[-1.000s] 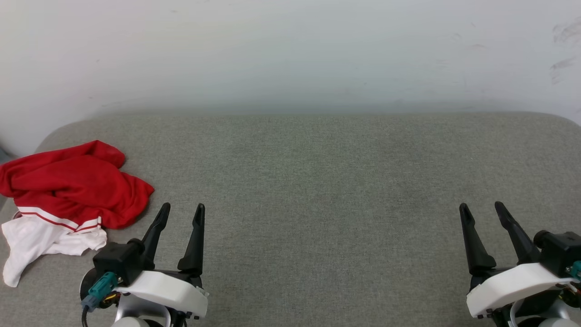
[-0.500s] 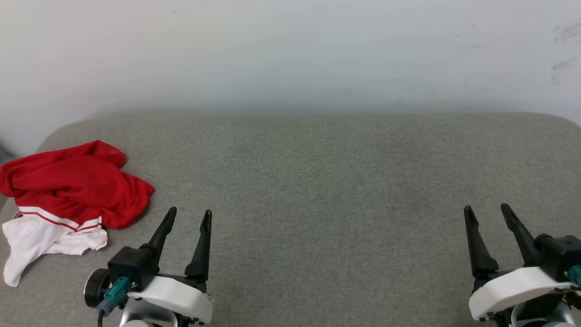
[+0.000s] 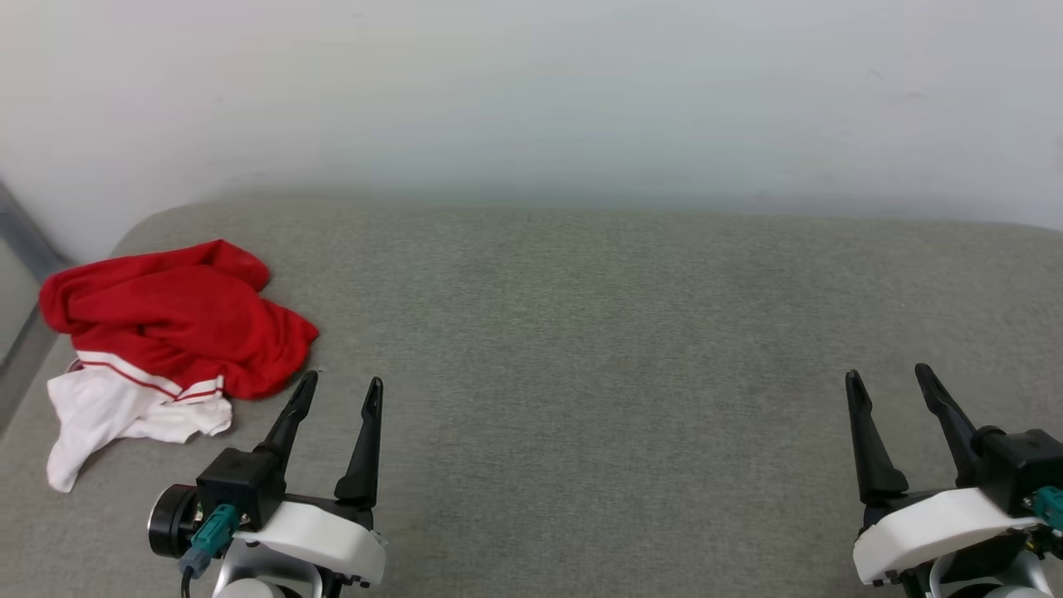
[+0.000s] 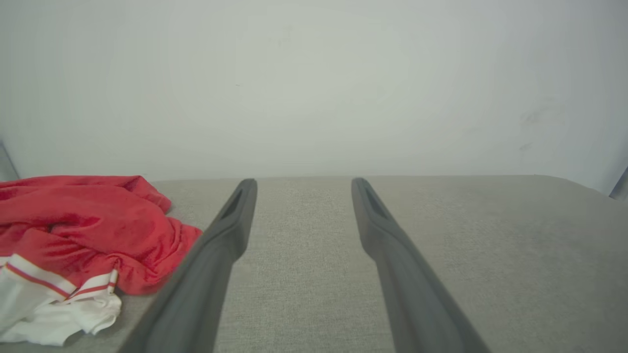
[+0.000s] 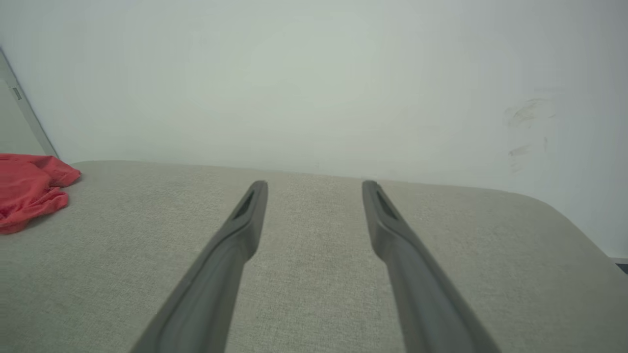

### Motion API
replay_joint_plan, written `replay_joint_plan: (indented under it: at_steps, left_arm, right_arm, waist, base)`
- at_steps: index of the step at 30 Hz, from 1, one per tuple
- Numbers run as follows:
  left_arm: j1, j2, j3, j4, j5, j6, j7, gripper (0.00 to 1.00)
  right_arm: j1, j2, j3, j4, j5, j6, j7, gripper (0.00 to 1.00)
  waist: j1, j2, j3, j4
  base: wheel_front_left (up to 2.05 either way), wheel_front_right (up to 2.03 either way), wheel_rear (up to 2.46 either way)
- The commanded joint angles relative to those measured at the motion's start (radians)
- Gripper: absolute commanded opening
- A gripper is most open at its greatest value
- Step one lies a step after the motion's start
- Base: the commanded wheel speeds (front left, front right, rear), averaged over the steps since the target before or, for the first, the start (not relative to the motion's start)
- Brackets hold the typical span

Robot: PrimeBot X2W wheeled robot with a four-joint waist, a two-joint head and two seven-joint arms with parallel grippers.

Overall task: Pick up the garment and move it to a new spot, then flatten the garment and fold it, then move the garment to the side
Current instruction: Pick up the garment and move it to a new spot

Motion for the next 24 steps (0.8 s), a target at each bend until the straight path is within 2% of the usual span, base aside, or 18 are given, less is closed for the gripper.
replay_joint_plan:
  at_steps: [1, 7, 11, 24]
  left_arm:
    - [-0.011, 0.000, 0.001, -0.002, 0.012, 0.001, -0.007, 1.00]
    - [-0.009, -0.006, 0.023, 0.010, 0.021, 0.000, -0.017, 1.00]
    - [-0.011, -0.007, 0.035, 0.019, 0.023, -0.003, -0.023, 1.00]
    - [-0.004, 0.002, 0.066, 0.039, -0.014, -0.003, -0.022, 1.00]
  right_arm:
    - [-0.003, 0.003, 0.001, -0.008, -0.015, 0.000, -0.004, 1.00]
    - [-0.004, 0.003, 0.019, -0.021, -0.034, 0.000, -0.009, 1.00]
    - [0.003, 0.003, 0.027, -0.034, -0.033, 0.000, -0.010, 1.00]
    - [-0.010, 0.003, 0.037, -0.033, 0.000, 0.000, -0.013, 1.00]
  waist:
    - [0.0000, -0.0001, 0.000, 0.014]
    - [0.0000, -0.0001, -0.001, 0.092]
    - [0.0000, -0.0001, 0.001, 0.178]
    - [0.0000, -0.0001, 0.010, 0.334]
  base:
    - [0.00, 0.00, 0.00]
    - [0.00, 0.00, 0.00]
    - [0.00, 0.00, 0.00]
    - [0.00, 0.00, 0.00]
